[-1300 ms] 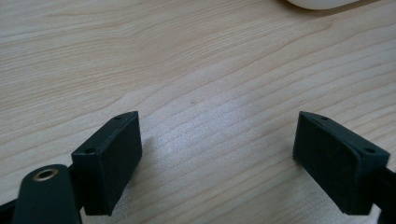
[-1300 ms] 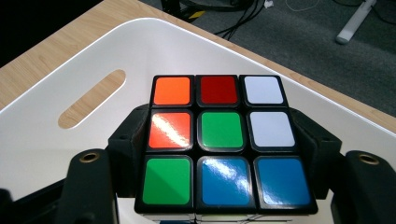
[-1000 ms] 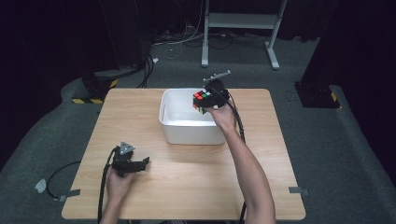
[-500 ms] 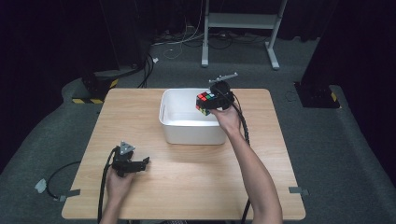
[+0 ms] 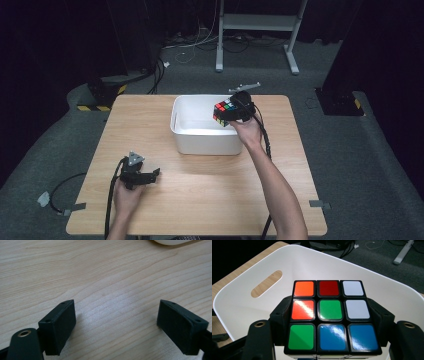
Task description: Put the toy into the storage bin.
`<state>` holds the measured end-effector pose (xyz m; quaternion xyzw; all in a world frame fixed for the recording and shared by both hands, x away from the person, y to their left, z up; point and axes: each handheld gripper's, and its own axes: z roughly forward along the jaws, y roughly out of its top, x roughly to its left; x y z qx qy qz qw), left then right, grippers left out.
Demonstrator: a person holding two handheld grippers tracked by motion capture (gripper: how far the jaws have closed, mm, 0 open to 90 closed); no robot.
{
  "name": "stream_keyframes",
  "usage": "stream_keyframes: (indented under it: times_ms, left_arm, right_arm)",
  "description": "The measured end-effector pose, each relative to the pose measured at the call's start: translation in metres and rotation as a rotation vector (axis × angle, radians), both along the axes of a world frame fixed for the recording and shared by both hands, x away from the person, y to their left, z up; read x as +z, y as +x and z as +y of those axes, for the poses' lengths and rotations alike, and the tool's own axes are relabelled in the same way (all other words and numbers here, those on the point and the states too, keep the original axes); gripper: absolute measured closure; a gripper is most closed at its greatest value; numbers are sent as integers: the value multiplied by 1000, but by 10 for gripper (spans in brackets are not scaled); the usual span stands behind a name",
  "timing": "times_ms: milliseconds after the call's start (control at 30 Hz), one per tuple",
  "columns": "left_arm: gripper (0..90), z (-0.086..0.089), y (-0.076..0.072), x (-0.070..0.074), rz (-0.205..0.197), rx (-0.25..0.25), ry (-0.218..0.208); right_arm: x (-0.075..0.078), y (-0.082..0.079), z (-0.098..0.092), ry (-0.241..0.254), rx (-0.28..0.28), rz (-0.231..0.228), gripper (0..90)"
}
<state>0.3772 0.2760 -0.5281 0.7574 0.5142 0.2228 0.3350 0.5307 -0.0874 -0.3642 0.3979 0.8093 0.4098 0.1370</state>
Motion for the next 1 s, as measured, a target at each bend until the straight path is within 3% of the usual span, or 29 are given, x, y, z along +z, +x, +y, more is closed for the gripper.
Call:
stream_keyframes:
  times_ms: [1000]
  left_arm:
    - [157,0,0,0,1,-1,2]
  right_arm:
    - [-6,-23,-25,30,-5,-32,338]
